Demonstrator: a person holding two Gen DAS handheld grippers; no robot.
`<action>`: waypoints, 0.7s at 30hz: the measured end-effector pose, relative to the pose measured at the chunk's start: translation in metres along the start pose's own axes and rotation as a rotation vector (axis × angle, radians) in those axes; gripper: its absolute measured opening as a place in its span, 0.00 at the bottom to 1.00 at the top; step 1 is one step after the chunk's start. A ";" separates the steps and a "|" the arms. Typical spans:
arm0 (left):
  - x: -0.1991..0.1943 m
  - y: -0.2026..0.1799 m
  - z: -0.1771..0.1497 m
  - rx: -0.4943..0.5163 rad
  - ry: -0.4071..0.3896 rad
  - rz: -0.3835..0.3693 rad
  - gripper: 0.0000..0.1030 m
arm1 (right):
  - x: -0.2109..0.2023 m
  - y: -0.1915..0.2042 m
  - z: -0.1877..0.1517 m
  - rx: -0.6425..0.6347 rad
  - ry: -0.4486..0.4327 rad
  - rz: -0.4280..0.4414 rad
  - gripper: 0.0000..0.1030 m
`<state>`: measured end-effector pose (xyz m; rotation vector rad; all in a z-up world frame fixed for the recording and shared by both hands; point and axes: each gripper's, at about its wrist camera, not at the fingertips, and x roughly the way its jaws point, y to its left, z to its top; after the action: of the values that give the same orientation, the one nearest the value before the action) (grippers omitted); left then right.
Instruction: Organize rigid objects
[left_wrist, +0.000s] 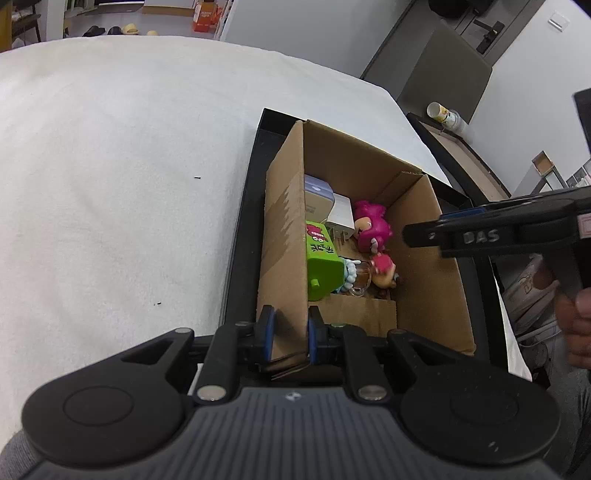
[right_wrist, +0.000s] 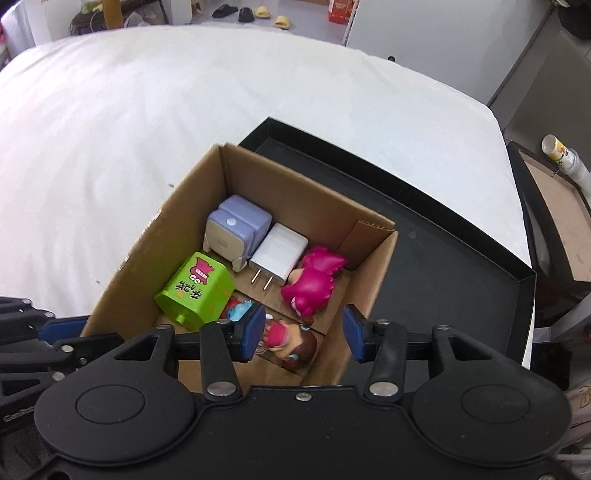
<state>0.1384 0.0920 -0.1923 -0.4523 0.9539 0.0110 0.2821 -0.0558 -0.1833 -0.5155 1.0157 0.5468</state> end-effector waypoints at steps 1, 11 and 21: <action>0.000 0.001 0.000 -0.001 -0.001 0.000 0.15 | -0.003 -0.003 0.000 0.012 -0.003 0.001 0.46; 0.000 0.002 0.002 -0.007 0.011 -0.001 0.15 | -0.023 -0.037 -0.011 0.134 -0.024 0.036 0.46; -0.002 -0.021 0.010 0.097 0.075 0.073 0.15 | -0.041 -0.059 -0.029 0.227 -0.051 0.078 0.53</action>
<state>0.1493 0.0772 -0.1786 -0.3295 1.0397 0.0140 0.2840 -0.1258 -0.1509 -0.2607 1.0378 0.5040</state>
